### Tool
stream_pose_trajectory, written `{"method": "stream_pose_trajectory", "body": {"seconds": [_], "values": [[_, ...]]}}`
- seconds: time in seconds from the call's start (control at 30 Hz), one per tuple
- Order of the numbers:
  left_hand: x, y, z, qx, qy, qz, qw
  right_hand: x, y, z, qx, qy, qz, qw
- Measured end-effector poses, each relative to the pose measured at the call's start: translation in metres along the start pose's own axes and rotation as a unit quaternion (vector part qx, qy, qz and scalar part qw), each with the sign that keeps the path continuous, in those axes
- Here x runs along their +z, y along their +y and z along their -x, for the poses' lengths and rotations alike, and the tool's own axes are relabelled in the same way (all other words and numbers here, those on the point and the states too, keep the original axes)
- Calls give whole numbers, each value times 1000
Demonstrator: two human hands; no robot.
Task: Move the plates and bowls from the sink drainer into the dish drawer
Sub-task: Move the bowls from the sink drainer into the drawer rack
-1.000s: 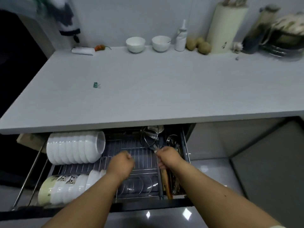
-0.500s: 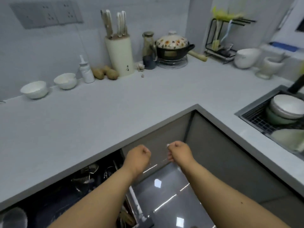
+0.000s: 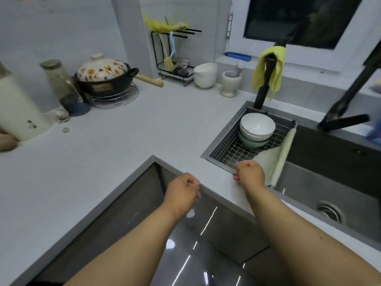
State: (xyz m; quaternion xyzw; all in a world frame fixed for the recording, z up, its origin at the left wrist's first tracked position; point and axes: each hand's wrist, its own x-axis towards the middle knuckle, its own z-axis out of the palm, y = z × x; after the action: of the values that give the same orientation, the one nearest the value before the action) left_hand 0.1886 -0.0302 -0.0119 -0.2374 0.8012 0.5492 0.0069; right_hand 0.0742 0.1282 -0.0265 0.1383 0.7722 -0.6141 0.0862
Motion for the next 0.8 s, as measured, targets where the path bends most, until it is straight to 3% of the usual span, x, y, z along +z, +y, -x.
{"method": "stream_pose_trajectory", "body": {"seconds": [0.17, 0.5, 0.8], "values": [[40, 27, -38, 4, -16, 15, 1000, -35, -6, -71, 44, 51, -23, 998], [80, 49, -93, 14, -37, 18, 999, -47, -19, -193, 97, 70, 23, 993], [91, 42, -114, -20, -43, 40, 998, -47, -48, -243, 123, 62, 206, 969]]}}
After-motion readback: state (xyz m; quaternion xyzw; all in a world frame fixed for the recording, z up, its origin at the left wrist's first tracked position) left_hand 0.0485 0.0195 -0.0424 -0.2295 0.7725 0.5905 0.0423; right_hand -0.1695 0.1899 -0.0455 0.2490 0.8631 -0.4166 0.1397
